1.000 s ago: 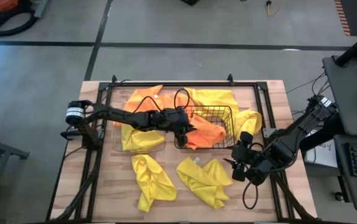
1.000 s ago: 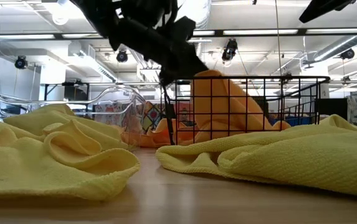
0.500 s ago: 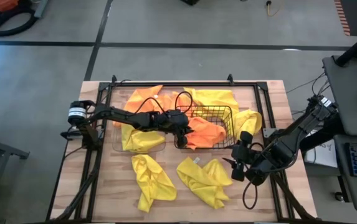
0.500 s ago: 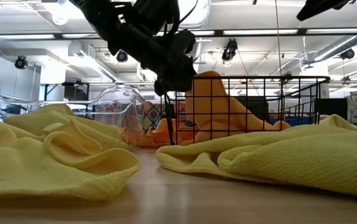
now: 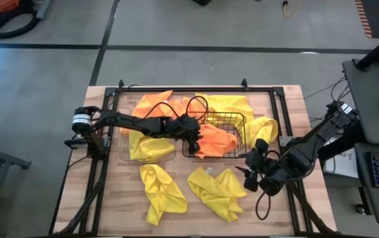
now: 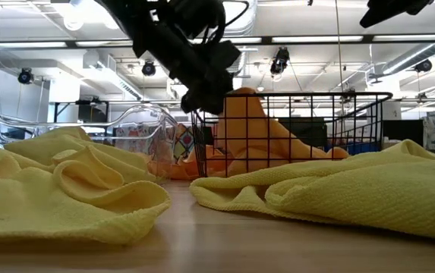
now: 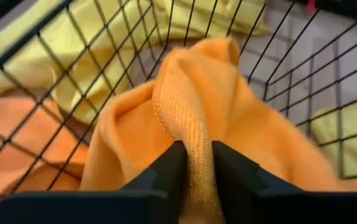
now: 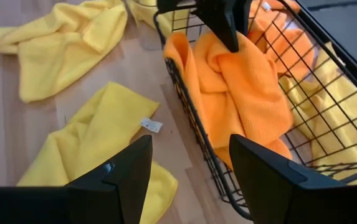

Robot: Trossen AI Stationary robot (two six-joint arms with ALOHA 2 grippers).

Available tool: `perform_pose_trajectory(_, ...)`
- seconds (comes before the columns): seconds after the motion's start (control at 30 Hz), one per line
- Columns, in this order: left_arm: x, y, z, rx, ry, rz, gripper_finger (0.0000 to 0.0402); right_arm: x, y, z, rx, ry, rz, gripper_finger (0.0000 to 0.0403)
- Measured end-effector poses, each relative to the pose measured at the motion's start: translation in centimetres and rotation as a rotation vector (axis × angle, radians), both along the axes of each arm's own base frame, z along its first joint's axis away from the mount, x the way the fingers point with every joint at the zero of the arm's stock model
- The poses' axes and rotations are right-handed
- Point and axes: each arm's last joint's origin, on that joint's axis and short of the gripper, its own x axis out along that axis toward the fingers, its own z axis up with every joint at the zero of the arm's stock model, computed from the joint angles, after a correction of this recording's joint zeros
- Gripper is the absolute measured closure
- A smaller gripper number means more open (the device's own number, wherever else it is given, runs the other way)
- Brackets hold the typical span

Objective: Sort microfiber towel by color & place in baskets
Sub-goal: Put the orange towel into the black wire basket, then put the yellow towel into the transparent bin

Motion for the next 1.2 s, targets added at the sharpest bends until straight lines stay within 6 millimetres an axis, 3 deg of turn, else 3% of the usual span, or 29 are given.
perform_pose_trajectory(0.47, 0.9, 0.0, 2.7, 0.0, -0.006, -0.006, 0.0171, 0.0, 0.0, 0.0, 0.025, -0.007, -0.022, 0.0193)
perform_pose_trajectory(0.6, 1.0, -0.1, 4.3, 0.016, -0.008, -0.023, 0.014, 0.1, -0.2, 0.0, 0.044, -0.015, -0.053, 0.0193)
perform_pose_trajectory(0.83, -1.0, -2.4, 8.0, 0.088, -0.109, -0.109, 0.0144, 0.8, -2.2, -0.2, 0.059, 0.006, -0.19, 0.0193)
perform_pose_trajectory(1.0, -3.3, -4.9, 10.3, 0.121, -0.208, -0.192, 0.0166, 1.3, -5.0, -0.6, 0.075, 0.114, -0.302, 0.0193)
perform_pose_trajectory(1.2, -6.8, -7.0, 11.3, 0.135, -0.286, -0.209, 0.0182, 1.2, -8.9, -0.7, 0.084, 0.25, -0.425, 0.0193)
